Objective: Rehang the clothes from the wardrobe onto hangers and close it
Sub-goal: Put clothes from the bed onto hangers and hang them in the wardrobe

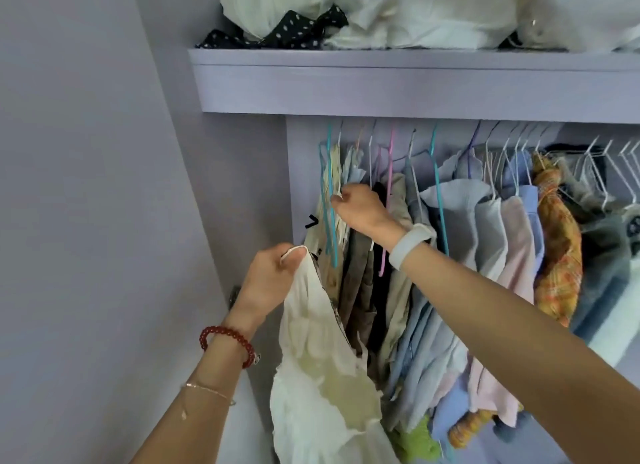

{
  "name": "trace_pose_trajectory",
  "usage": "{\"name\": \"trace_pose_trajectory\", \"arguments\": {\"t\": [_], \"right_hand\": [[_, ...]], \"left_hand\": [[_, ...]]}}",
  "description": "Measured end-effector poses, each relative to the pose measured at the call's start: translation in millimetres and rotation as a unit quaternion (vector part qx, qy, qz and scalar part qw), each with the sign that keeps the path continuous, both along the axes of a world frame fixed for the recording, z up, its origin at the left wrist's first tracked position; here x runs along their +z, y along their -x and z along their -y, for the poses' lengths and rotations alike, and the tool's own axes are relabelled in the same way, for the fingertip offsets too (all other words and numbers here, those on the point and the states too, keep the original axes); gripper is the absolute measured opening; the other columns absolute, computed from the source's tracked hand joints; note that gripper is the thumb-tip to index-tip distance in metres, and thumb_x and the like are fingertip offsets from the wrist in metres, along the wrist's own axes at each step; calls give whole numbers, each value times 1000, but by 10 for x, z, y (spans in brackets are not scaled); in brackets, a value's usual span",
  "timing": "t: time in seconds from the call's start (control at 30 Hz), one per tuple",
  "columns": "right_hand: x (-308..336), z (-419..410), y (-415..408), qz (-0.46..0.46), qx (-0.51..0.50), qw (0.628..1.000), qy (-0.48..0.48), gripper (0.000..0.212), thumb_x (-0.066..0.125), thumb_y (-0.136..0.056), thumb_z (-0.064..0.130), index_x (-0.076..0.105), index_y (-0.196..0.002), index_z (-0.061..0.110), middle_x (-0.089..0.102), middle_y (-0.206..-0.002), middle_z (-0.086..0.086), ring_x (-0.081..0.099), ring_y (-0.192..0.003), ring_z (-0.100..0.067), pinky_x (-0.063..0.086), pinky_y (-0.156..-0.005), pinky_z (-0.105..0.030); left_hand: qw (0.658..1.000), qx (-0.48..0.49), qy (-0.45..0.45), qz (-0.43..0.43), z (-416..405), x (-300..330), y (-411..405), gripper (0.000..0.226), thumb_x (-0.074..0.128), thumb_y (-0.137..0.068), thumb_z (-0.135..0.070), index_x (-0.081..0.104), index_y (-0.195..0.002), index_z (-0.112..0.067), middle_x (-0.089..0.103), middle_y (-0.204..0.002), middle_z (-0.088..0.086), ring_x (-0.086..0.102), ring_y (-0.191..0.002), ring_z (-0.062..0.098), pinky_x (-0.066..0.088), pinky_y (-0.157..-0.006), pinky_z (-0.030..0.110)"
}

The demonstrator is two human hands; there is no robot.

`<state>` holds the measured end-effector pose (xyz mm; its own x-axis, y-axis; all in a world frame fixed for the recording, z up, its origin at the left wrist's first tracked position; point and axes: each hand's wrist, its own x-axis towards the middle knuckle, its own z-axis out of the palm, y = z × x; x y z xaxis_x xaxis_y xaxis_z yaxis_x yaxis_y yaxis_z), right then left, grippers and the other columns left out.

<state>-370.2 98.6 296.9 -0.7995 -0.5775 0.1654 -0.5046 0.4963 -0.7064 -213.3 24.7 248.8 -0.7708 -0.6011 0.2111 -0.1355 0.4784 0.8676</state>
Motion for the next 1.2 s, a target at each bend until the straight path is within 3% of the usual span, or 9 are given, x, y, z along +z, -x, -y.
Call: {"name": "trace_pose_trajectory", "arguments": {"t": [0.17,0.27,0.47,0.6,0.73,0.93,1.07,1.13,1.2], "right_hand": [[-59,399,82,-227,-63,959,-156,35,49,-90,26,50,-114,0,46,-125,-17,41,-119,-35,41,-89,-40],[-64,520,201,-213,-75,951,-212,44,53,-88,19,41,-124,-2,38,-132,-18,34,-125,-33,42,-89,-39],[-101,598,321,-206,-148,935,-250,43,53,-87,9,41,-125,-8,40,-132,-25,44,-121,-34,46,-81,-37],[-95,594,405,-214,-163,932,-241,34,50,-88,5,49,-120,-5,52,-123,-22,57,-106,-31,44,-70,-32],[-50,569,427,-170,-178,961,-128,31,50,-89,19,51,-110,-3,59,-109,-19,63,-93,-35,37,-63,-30],[-93,512,308,-135,-165,977,23,27,42,-89,16,48,-107,-4,62,-102,-23,60,-91,-41,39,-65,-34],[-129,496,265,-7,-99,973,207,14,43,-88,10,55,-80,7,61,-82,-15,55,-79,-29,40,-68,-29],[-152,453,253,36,-79,958,273,28,44,-88,6,45,-61,15,48,-62,-2,45,-66,-22,34,-59,-23],[-222,380,231,67,-54,950,301,23,45,-89,6,53,-67,3,43,-58,0,41,-61,-17,34,-56,-24]], "left_hand": [[998,-8,-62,16,70,101,-45,30,46,-94,-23,56,-83,3,60,-84,27,48,-70,21,50,-69,43],[997,-2,-71,22,93,115,-78,30,45,-95,-21,57,-88,5,62,-92,30,53,-71,24,51,-78,50],[980,15,-196,12,100,74,-115,27,43,-97,-15,60,-79,-4,58,-73,11,56,-62,20,56,-64,35],[990,51,-127,27,124,36,-47,34,46,-94,-25,55,-82,5,43,-71,9,39,-66,17,35,-63,28],[994,78,-16,73,169,44,9,41,44,-92,-39,47,-66,-8,33,-50,-4,39,-58,23,36,-54,29],[972,112,135,155,149,71,34,52,38,-91,-52,41,-49,-23,40,-52,5,47,-60,28,35,-56,28],[985,102,45,129,158,13,60,56,51,-90,-39,22,-46,-18,21,-37,-8,24,-44,14,22,-45,23],[990,88,-9,109,162,-33,51,55,55,-89,-32,21,-49,-19,17,-36,-9,18,-39,10,18,-40,19],[992,72,-45,93,154,-93,23,52,59,-88,-29,26,-48,-19,20,-40,-10,20,-39,8,19,-41,17]]}}
